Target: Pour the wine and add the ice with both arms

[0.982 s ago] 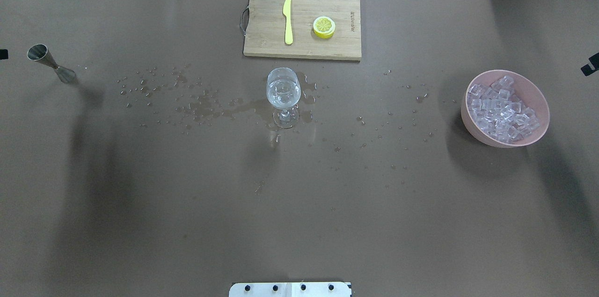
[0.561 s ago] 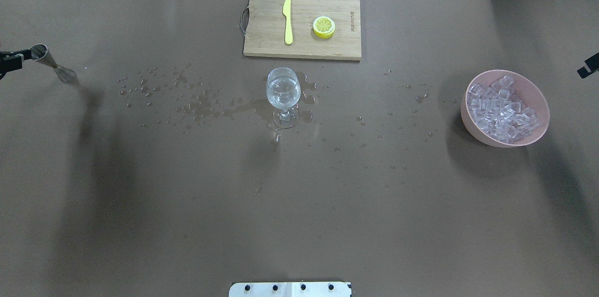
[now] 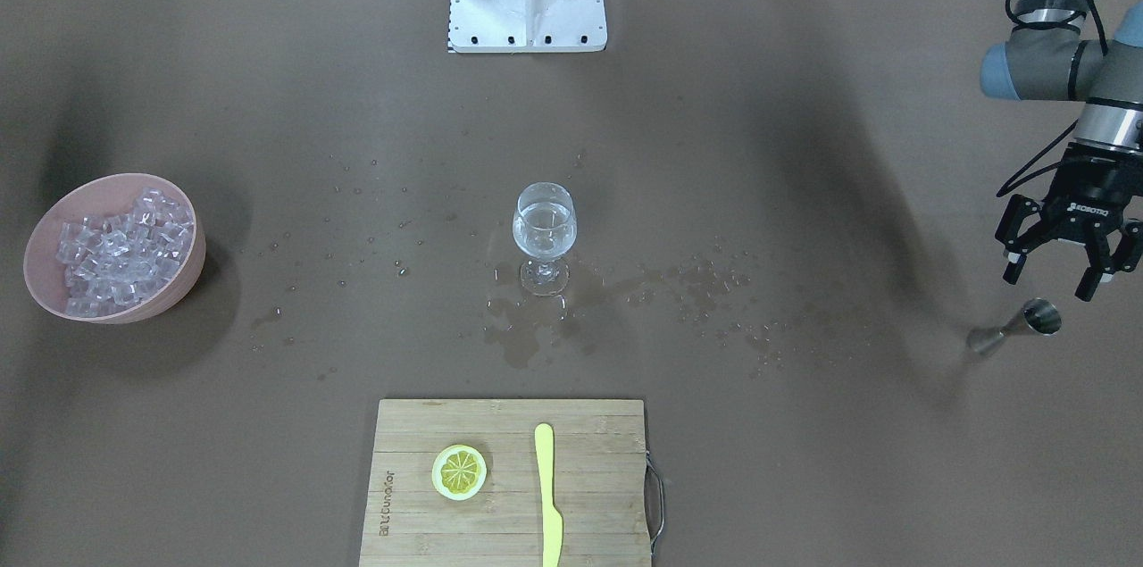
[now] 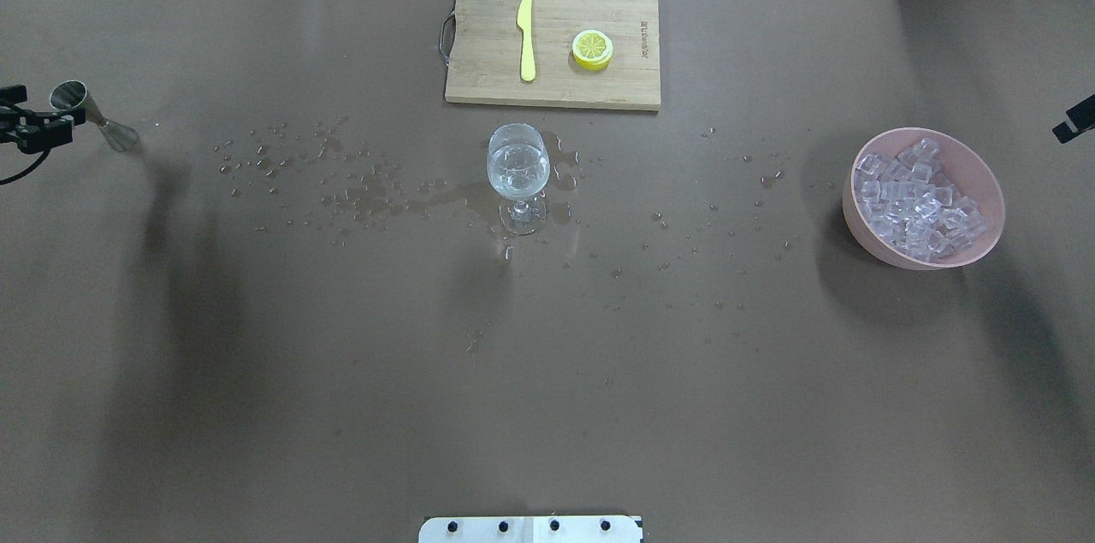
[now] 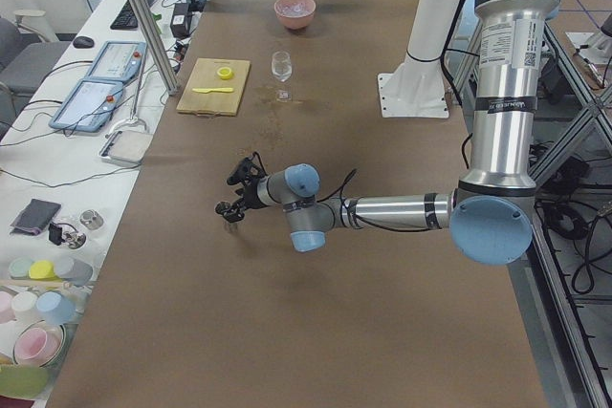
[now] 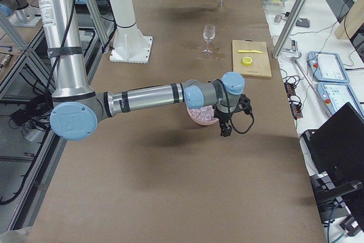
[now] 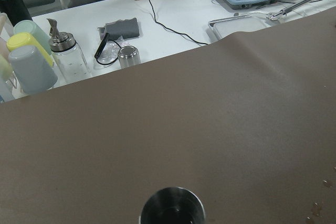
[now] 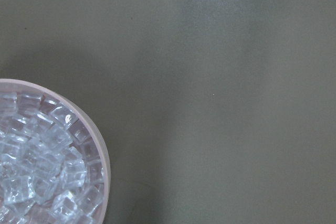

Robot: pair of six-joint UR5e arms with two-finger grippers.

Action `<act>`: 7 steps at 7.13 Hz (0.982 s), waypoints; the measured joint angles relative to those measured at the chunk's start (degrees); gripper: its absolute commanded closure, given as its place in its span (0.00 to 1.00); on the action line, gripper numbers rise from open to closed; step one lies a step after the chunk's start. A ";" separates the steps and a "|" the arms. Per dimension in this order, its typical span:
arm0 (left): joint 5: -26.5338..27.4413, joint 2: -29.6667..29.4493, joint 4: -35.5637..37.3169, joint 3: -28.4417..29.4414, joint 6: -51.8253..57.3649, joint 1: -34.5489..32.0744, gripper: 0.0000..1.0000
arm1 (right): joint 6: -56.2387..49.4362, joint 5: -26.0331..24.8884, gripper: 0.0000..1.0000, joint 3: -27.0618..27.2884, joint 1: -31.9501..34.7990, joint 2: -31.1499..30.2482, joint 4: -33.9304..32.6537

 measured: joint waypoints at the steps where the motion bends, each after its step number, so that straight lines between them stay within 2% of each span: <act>1: 0.94 0.10 -1.02 0.81 -0.82 0.85 0.16 | 0.00 0.00 0.00 0.02 0.00 0.03 0.00; 4: 3.87 -0.23 -7.61 5.71 -8.65 1.63 0.13 | 0.00 0.00 0.00 -0.04 -0.08 0.06 0.00; 7: 11.93 -2.46 -8.30 7.99 -13.24 4.35 0.07 | 0.00 0.00 0.00 -0.05 -0.13 0.06 0.00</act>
